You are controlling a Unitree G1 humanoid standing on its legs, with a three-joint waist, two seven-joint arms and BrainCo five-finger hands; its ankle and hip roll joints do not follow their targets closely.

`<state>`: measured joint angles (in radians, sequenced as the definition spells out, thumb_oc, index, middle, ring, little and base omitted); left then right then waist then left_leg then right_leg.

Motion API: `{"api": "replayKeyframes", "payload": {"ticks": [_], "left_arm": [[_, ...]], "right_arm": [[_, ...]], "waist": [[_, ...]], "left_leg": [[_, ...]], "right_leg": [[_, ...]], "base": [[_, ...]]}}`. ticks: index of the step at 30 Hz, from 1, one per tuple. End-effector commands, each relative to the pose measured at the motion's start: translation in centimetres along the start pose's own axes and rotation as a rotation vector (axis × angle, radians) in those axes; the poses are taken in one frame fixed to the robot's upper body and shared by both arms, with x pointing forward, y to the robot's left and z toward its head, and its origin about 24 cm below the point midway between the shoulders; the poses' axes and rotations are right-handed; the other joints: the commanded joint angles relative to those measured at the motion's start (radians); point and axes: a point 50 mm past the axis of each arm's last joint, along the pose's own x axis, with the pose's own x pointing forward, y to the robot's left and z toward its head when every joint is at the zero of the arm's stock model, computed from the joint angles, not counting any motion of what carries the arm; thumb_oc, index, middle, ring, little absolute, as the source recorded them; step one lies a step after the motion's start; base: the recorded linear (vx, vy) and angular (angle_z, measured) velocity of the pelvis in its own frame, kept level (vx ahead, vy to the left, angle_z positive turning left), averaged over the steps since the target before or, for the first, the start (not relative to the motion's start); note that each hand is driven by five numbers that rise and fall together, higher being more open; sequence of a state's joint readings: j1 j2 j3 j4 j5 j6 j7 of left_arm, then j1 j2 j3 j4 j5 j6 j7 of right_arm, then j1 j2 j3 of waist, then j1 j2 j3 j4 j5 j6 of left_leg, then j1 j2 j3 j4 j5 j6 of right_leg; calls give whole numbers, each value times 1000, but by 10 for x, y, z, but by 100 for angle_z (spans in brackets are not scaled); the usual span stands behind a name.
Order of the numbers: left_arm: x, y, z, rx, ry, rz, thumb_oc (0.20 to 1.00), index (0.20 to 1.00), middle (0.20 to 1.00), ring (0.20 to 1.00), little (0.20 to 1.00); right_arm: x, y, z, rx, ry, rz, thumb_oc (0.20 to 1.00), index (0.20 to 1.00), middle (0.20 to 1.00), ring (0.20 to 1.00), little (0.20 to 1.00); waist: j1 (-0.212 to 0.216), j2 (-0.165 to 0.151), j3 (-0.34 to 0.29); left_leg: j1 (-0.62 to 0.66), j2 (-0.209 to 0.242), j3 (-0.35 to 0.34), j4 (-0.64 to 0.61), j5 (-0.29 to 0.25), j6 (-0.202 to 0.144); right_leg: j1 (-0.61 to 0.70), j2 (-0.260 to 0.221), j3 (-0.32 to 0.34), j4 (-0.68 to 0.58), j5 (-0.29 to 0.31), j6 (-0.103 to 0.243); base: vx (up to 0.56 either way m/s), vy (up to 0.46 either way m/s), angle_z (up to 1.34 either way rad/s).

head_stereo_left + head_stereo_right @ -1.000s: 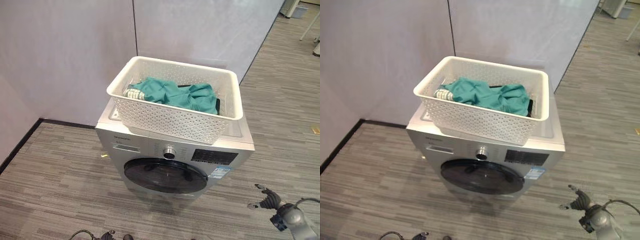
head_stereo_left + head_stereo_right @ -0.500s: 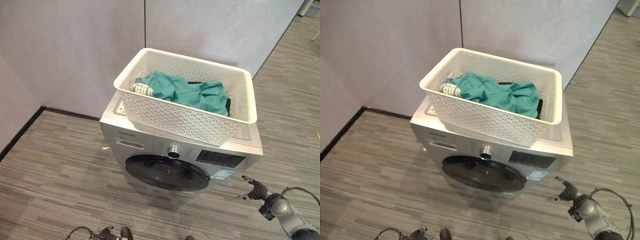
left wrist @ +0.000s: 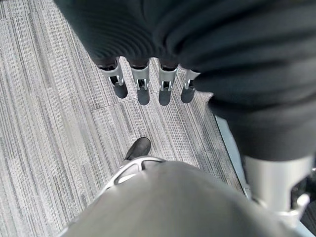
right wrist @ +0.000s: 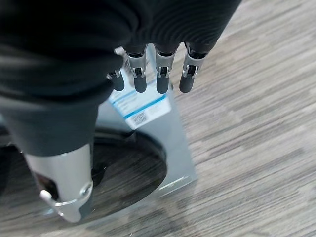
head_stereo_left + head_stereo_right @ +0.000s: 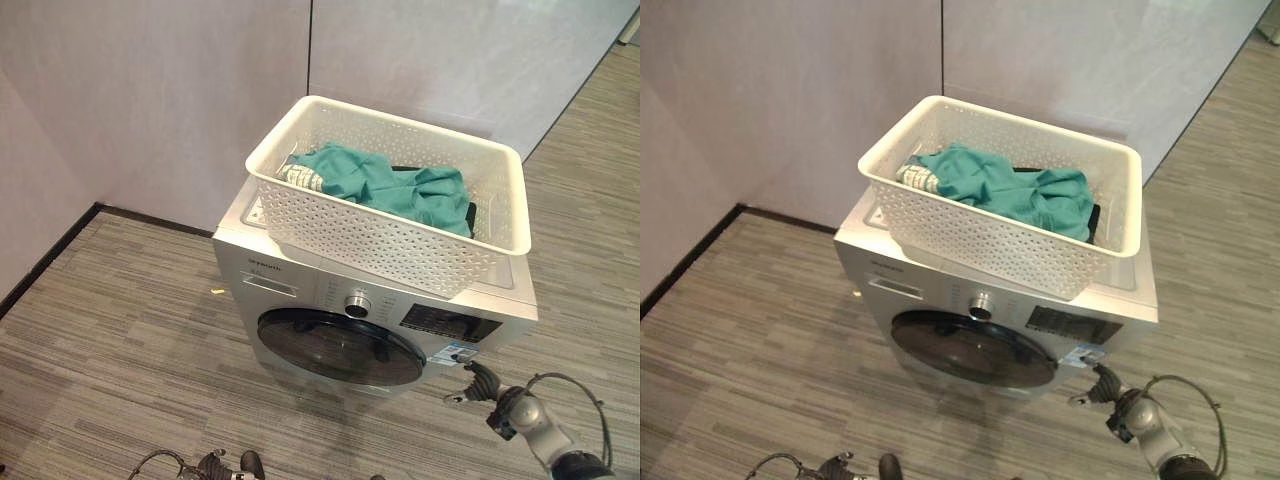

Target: Grab the laundry basket,head to the washer,open it,put in the laundry and shut it.

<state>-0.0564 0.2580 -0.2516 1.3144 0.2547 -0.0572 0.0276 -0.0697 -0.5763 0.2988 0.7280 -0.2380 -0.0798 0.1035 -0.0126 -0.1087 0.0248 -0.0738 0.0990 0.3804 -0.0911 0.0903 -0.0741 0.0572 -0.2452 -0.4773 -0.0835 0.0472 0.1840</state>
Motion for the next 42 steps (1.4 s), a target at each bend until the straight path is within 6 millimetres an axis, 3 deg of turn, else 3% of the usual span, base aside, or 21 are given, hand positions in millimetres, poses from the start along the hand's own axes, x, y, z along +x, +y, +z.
{"api": "replayKeyframes", "payload": {"ticks": [1, 8, 26, 42], "left_arm": [[0, -14, -1, 76, 17, -24, 1000, 1000, 1000, 1000, 1000], [0, -15, -1, 91, 8, -20, 1000, 1000, 1000, 1000, 1000], [-1, -13, 2, 115, -24, -4, 1000, 1000, 1000, 1000, 1000], [1, -18, 23, 162, -105, -3, 1000, 1000, 1000, 1000, 1000]], "right_arm": [[7, -21, 8, 14, -20, -85, 1000, 1000, 1000, 1000, 1000], [11, -19, 6, 23, 5, -99, 1000, 1000, 1000, 1000, 1000], [18, -48, 16, -50, 15, -196, 1000, 1000, 1000, 1000, 1000], [31, -58, 60, -105, -105, -254, 1000, 1000, 1000, 1000, 1000]], "waist": [[41, 22, -2], [51, 23, -3], [86, 36, 13], [122, 47, 53]], "left_leg": [[28, 66, -2, 4, -30, -47], [24, 63, -7, 4, -32, -45], [-15, 52, -28, 4, -22, -44], [-68, 49, -57, 4, -10, -43]], "right_leg": [[-54, -53, 17, -4, 118, 58], [-53, -56, 11, -4, 121, 60], [-74, -65, -4, -4, 127, 63], [-104, -71, -16, -4, 135, 65]], "base": [[0, 0, 0], [0, 0, 0], [3, -1, 3], [0, -1, 4]]}}
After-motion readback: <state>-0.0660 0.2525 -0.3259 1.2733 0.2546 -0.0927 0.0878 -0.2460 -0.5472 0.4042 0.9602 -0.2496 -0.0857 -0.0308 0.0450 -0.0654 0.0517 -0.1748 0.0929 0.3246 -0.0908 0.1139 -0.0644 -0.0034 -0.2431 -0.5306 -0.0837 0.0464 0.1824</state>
